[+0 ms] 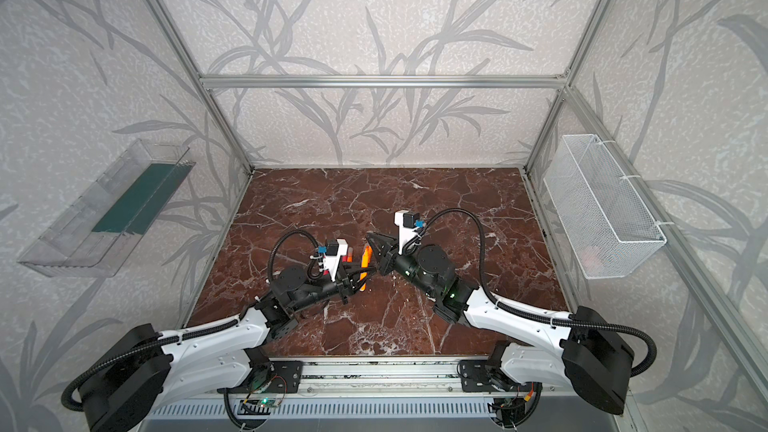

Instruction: Insert the pens into the pen caps

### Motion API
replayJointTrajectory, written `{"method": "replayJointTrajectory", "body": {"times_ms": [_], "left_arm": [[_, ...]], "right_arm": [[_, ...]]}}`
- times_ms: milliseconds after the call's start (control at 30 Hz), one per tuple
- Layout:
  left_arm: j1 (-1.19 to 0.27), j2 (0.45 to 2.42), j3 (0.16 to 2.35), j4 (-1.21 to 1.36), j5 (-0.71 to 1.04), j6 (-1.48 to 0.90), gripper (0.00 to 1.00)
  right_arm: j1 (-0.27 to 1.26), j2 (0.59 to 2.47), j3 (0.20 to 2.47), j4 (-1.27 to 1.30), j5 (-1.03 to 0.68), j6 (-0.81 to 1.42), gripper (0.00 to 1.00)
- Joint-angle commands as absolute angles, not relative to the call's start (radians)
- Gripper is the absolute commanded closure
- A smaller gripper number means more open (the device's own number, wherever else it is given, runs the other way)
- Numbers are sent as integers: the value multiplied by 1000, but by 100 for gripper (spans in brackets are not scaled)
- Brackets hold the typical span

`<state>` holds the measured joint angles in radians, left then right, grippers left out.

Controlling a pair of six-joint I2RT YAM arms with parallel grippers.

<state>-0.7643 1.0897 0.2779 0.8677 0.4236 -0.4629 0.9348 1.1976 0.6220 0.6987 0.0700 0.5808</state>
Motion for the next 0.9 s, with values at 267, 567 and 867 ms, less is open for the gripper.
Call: {"method": "replayJointTrajectory", "body": {"times_ms": [267,567,867], "left_arm": [[-766,1066,290,894,417,-441,100],[-767,1061,286,893,413,-440,100],[-767,1054,281,896,403,-443,100]], "right_arm": [[942,1220,652,782,55,589,100],[946,1231,667,787,48,590,100],[959,1246,654,811,28,605,100]]}}
